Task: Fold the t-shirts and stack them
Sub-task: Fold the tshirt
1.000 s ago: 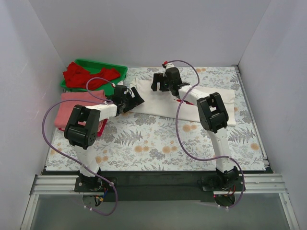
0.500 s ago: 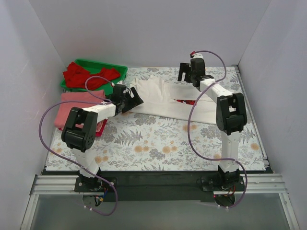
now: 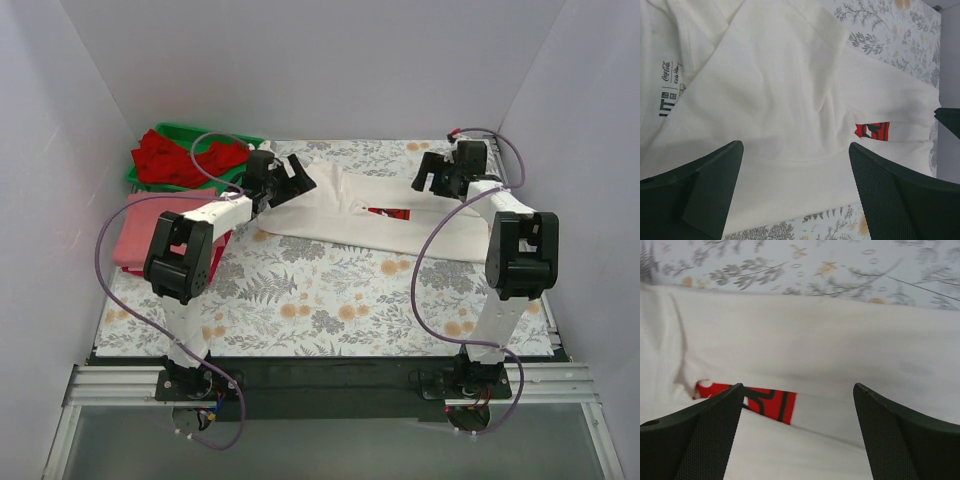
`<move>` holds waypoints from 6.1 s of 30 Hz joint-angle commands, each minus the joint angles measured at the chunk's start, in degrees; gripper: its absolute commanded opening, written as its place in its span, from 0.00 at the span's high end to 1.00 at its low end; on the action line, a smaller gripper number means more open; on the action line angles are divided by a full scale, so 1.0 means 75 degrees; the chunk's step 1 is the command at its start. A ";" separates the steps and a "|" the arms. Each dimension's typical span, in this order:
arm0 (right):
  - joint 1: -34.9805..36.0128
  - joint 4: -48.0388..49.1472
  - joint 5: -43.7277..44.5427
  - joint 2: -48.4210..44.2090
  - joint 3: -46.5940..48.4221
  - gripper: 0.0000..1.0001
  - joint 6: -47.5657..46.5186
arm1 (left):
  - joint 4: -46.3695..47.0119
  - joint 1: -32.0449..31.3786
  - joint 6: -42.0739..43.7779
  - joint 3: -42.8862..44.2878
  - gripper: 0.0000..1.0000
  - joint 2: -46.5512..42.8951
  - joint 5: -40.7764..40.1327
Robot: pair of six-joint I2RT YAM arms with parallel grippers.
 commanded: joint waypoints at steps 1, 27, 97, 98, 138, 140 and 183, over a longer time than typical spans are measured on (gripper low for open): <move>0.0490 0.0414 -0.2321 0.0139 0.0415 0.05 -0.0551 | -0.0159 -0.0062 0.0091 0.0493 0.13 0.0626 0.0281; 0.2237 0.0344 -0.2616 0.3831 0.4061 0.55 0.0233 | -0.0510 -0.0062 0.0408 0.0096 0.14 0.0851 -0.0176; -0.0586 0.0109 -0.1091 0.0772 0.0043 0.02 0.0784 | -0.1702 -0.0062 0.0818 0.2343 0.13 0.2547 0.0140; -0.0680 0.0086 -0.1197 0.0830 0.0018 0.02 0.0761 | -0.1845 -0.0062 0.0911 0.2949 0.13 0.2921 0.0210; 0.5929 -0.1671 -0.0300 -0.6012 -0.5211 0.02 0.2308 | 0.0273 -0.0542 -0.2333 0.7889 0.09 0.7038 0.2543; 0.5917 -0.1894 0.0147 -0.6118 -0.5092 0.02 0.2436 | 0.0752 -0.0660 -0.2626 0.7994 0.08 0.7178 0.2403; 0.8905 -0.2715 0.1532 -0.4982 -0.5091 0.44 0.2705 | -0.2220 -0.2945 -0.1971 -0.6091 0.03 -0.7434 -0.1523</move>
